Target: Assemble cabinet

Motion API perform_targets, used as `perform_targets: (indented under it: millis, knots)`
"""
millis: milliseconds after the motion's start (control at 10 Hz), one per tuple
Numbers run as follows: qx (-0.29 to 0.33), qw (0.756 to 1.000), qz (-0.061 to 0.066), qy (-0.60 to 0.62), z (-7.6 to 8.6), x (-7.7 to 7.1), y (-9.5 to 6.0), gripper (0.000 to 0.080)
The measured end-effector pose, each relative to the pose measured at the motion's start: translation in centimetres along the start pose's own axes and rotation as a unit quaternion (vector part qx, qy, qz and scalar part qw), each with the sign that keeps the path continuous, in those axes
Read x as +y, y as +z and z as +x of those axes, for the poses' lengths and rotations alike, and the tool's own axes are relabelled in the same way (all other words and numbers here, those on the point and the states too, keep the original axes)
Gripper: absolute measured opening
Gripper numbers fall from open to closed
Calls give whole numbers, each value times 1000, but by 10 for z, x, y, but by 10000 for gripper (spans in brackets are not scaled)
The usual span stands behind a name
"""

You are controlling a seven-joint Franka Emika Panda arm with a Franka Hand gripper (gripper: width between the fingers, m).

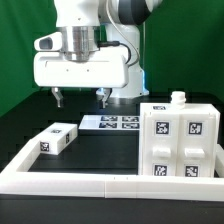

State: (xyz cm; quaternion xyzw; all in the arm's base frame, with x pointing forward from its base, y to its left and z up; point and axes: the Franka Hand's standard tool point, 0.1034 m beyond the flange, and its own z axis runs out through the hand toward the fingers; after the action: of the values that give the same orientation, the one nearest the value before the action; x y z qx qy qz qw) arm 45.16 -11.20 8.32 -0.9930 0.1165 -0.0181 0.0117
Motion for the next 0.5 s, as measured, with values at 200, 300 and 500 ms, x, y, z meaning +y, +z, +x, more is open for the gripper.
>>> perform_targets:
  millis: [200,300,500]
  knots:
    - [-20,1000,-5,7,8,35,9,797]
    - [-31,1000,-4,3,9,46,13,797]
    - [-43,999,-1,3,11,64,22,797]
